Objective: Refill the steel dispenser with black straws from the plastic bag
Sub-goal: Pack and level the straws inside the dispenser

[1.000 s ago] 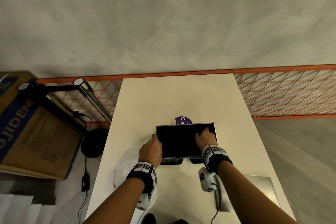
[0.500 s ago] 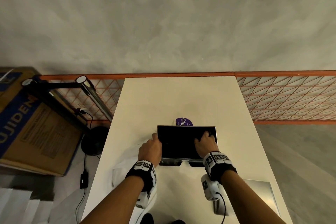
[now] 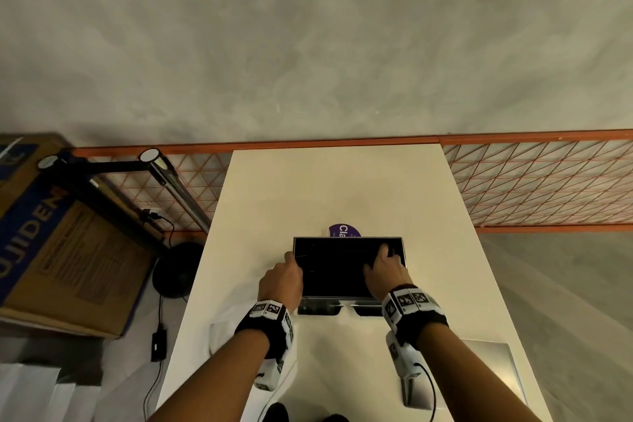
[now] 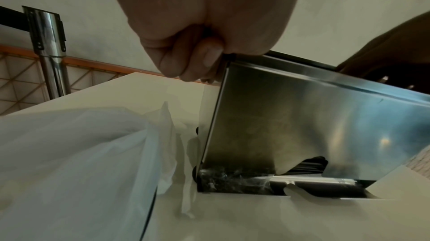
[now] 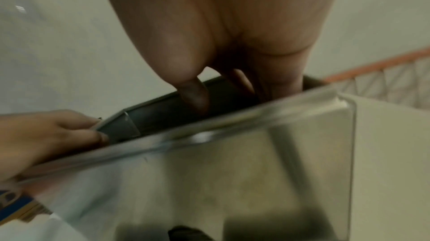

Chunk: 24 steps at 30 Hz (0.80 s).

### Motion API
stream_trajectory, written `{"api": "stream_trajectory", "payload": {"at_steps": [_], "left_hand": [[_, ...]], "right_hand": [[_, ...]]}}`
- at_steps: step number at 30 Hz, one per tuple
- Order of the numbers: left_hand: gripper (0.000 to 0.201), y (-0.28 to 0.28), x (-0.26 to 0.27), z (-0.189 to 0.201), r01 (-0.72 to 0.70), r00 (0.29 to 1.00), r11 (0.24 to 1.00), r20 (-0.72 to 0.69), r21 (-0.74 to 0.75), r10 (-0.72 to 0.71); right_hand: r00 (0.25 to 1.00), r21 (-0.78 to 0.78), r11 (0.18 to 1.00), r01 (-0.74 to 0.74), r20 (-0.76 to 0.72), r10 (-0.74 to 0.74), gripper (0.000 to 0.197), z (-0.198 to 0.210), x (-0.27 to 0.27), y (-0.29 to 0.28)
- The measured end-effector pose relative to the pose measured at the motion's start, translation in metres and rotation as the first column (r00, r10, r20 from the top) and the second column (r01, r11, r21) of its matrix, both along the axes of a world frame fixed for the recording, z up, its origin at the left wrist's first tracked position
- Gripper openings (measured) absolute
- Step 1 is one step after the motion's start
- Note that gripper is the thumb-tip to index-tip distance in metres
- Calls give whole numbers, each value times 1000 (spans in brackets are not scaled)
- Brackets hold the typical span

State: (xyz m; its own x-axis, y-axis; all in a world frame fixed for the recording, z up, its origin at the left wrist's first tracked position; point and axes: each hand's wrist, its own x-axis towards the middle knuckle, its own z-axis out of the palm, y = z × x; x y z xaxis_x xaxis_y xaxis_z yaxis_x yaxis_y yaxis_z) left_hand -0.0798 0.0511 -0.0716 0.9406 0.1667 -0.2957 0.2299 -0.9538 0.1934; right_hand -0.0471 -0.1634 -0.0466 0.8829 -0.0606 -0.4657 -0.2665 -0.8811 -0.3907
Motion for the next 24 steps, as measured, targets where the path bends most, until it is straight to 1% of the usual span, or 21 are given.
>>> {"api": "stream_trajectory", "payload": {"at_steps": [2,3,4,5,6,8,10,13,15,16,18,20,22,24], "left_hand": [[34,0,0,0,4,1000,1000,6,3,-4],[32,0,0,1,5,1000,1000,6,3,-5],[31,0,1,2,6,1000,1000,3,2,-6],[30,-1,2,2,5,1000,1000,0,2,-5],[29,-1,3,3,5,1000,1000,-4,4,-5],[28,-1,5,4,3,1000,1000,-13,6,-3],[27,-1,6,5,1,1000,1000,-21,1,-1],[25,-1,8,7,1,1000,1000,-27,-4,-1],[24,-1,10,8,-1,999,1000,-36,-2,1],[24,-1,11,9,-3,999,1000,-42,-2,3],[24,-1,14,11,-8,999,1000,-52,-2,8],[24,-1,19,11,-13,998,1000,-62,-6,13],[26,-1,24,12,-21,997,1000,-77,-12,20],[27,-1,26,12,-33,995,999,-94,-23,31]], "right_hand": [[988,-53,993,-102,114,108,44,6,-4,3],[969,-74,985,-153,184,164,36,9,-6,7],[946,-77,975,-207,236,220,30,10,-8,12],[927,-53,961,-273,254,277,27,11,-11,17],[913,-4,938,-345,230,337,28,11,-14,23],[874,75,873,-481,120,471,37,6,-21,32],[825,68,823,-564,84,558,44,1,-24,36],[816,10,821,-570,120,565,45,-4,-20,37],[813,-1,822,-570,145,564,43,-5,-15,37],[811,4,823,-568,172,559,41,-4,-12,37],[792,-15,826,-563,276,545,39,-3,-5,36],[749,-89,815,-573,346,565,41,-1,4,35],[739,-142,800,-583,317,594,47,-2,15,35],[772,-147,803,-577,222,595,52,-5,24,37]]}}
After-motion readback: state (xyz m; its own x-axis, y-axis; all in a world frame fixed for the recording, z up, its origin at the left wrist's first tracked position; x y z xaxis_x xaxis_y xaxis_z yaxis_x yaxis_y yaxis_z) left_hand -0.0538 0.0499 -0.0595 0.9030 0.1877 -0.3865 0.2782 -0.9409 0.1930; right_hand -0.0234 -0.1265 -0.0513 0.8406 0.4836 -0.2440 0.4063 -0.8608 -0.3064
